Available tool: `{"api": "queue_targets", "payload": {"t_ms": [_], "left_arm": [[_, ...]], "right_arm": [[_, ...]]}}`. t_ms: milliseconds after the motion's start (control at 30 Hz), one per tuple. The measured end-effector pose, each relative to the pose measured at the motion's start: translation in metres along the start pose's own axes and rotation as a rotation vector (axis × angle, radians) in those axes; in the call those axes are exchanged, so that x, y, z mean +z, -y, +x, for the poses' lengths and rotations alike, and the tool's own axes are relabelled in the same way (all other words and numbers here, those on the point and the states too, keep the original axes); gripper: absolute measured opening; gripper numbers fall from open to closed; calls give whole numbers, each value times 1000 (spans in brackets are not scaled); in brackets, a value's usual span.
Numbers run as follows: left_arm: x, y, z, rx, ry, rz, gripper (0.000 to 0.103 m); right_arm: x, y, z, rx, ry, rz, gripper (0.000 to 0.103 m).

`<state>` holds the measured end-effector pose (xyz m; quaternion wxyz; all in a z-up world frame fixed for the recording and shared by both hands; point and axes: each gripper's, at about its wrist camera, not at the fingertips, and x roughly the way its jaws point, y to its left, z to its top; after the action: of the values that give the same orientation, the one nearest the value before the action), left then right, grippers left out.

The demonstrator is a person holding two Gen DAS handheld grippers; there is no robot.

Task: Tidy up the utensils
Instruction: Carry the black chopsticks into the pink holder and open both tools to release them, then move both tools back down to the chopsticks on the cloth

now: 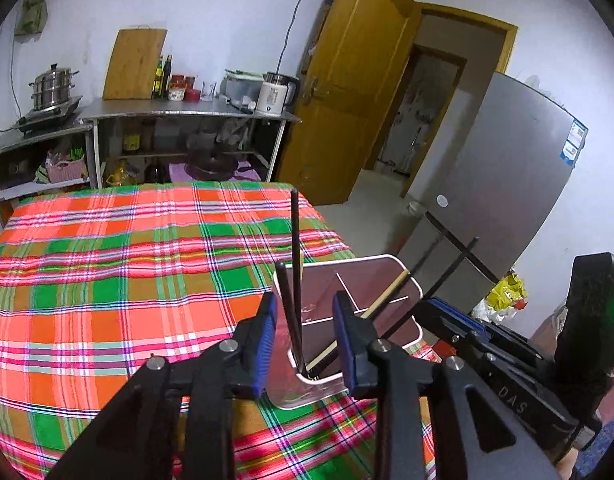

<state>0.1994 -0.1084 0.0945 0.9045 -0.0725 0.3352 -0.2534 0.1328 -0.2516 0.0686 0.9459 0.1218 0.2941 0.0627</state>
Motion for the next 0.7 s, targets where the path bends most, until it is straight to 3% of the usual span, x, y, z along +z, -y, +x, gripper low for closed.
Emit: {"api": "queue_targets", "payload": {"t_ms": [367,700], "left_arm": [[-29,-25,-46,69,51,13,30],[-81,-83,-51,170,-5,-93,30]], "right_arm": [[-14,-13,-31,34,42,-3,12],[-47,-39,-16,99,-24,-28,12]]}}
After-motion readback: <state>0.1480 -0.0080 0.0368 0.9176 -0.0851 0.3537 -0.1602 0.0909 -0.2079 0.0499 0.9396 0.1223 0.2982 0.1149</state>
